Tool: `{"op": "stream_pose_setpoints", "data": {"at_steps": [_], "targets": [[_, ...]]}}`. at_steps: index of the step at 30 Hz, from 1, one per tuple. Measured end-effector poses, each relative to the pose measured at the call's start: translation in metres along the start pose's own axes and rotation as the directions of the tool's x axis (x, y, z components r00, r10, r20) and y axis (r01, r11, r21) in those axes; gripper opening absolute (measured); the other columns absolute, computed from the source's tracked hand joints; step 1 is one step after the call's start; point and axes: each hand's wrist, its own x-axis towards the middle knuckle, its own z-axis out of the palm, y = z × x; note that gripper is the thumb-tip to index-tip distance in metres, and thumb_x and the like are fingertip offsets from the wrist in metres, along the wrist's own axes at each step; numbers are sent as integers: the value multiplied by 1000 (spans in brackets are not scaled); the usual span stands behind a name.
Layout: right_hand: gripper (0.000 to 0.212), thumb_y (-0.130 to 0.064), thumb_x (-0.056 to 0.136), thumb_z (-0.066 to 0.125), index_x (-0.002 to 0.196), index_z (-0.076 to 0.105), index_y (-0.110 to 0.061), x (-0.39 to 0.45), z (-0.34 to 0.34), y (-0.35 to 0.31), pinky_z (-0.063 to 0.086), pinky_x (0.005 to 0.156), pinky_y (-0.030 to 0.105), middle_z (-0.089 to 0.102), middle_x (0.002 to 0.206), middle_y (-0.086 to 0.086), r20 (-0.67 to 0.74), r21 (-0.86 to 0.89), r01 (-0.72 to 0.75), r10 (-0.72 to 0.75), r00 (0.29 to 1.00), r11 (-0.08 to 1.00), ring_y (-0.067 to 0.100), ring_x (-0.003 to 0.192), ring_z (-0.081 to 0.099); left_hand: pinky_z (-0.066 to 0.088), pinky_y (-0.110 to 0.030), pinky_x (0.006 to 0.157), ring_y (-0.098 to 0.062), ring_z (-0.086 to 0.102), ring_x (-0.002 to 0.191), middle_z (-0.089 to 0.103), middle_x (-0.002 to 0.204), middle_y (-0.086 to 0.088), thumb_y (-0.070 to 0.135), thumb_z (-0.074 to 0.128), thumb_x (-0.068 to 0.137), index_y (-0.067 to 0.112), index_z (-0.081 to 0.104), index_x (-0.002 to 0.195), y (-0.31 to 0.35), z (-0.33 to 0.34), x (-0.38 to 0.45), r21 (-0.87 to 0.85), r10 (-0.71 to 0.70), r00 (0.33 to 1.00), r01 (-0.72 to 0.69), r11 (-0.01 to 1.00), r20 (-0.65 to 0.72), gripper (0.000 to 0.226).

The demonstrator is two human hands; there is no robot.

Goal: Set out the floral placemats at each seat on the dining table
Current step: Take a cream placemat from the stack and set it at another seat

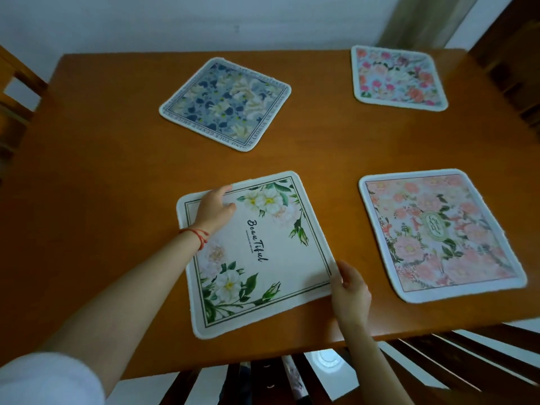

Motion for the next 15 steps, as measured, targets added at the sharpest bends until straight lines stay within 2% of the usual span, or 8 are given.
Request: {"op": "stream_pose_setpoints", "data": {"at_steps": [2,4,6,9,15], "targets": [[38,-21,92,52,129,51,-11,-5,2,6,43,98,38,58,125,8,-35,-9,-25,25,999,1000,25,116,52,41,-42,103,-27,47,124,48,138,-11,7,52,84,9,44,134,0,-2,9,39,20,1000,-21,999,20,50],[37,-23,91,52,127,53,-13,-10,5,11,46,95,44,60,120,8,-70,-13,-53,52,996,999,28,112,54,38,-41,105,-27,44,126,46,139,-11,8,51,84,10,43,135,-1,-3,17,63,27,999,-29,998,36,51],[36,-26,90,52,124,54,-16,-15,8,14,48,89,44,63,115,10,-98,0,-76,76,992,997,33,108,57,34,-40,107,-27,40,129,45,140,-11,9,51,85,10,43,135,-2,-4,21,77,24,999,-28,997,47,51],[38,-28,91,51,126,53,-15,-20,12,11,47,95,46,61,118,6,-135,19,-125,127,983,992,27,111,55,36,-42,107,-28,41,128,46,139,-12,9,51,84,10,43,134,-6,-6,21,97,27,997,-33,995,68,51],[44,-8,87,51,130,49,-13,-18,16,7,46,96,43,58,121,7,-136,47,-150,155,979,988,27,111,54,35,-42,108,-28,41,128,49,137,-12,6,53,82,9,47,131,-19,-14,11,81,41,998,-45,996,47,49]]}}
